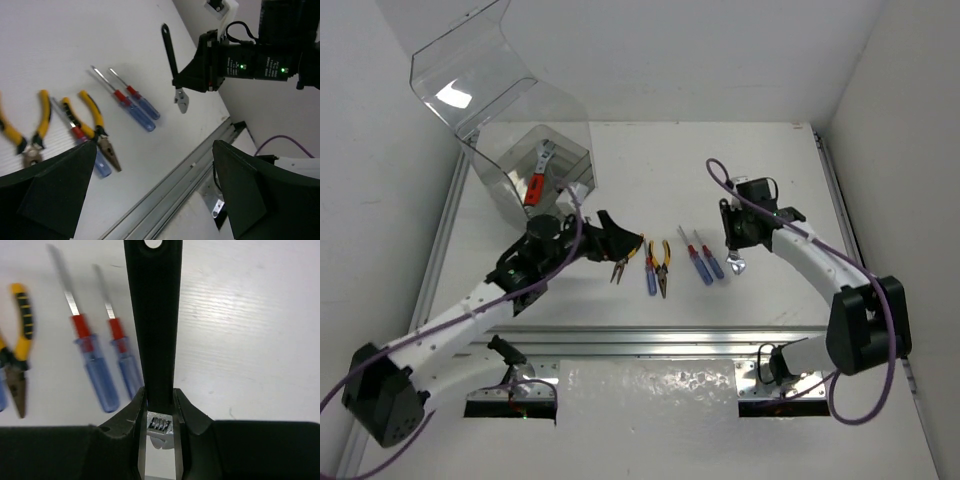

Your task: Sort the tools into containers

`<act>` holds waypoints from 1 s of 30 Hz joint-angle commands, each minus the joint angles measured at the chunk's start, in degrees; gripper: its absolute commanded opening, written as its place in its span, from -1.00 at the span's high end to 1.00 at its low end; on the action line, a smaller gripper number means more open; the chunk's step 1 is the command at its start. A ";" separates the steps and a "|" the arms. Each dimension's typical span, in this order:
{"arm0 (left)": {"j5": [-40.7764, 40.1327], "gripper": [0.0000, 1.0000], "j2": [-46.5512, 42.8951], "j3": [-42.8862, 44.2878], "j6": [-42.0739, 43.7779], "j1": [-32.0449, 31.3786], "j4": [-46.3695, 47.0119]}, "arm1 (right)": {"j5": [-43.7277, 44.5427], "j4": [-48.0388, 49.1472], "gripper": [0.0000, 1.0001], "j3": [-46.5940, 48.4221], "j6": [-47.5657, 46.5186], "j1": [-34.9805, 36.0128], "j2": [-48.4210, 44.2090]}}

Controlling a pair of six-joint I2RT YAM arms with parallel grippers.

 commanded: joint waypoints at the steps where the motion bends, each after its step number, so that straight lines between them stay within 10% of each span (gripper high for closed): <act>1: -3.35 -1.00 7.49 0.05 -6.13 -5.53 18.30 | -2.21 3.95 1.00 -0.02 1.27 6.99 -5.43; 18: 2.97 -0.71 30.18 9.80 -13.00 -11.35 39.24 | -23.74 11.34 1.00 1.47 11.11 18.45 -19.68; 27: 3.77 1.00 35.11 16.99 -10.64 -11.88 31.72 | -29.63 15.73 0.97 1.83 14.01 19.77 -22.31; 28: 2.20 1.00 34.85 18.41 -7.67 -11.88 29.24 | -28.93 15.21 0.57 1.83 14.01 19.77 -22.66; 29: 0.62 1.00 33.54 22.07 -5.55 -11.71 22.69 | -27.01 15.03 -0.32 1.31 13.75 19.77 -23.80; 30: -1.40 1.00 32.74 24.63 -3.27 -11.53 18.28 | -25.51 14.94 -0.33 0.60 13.57 19.77 -24.68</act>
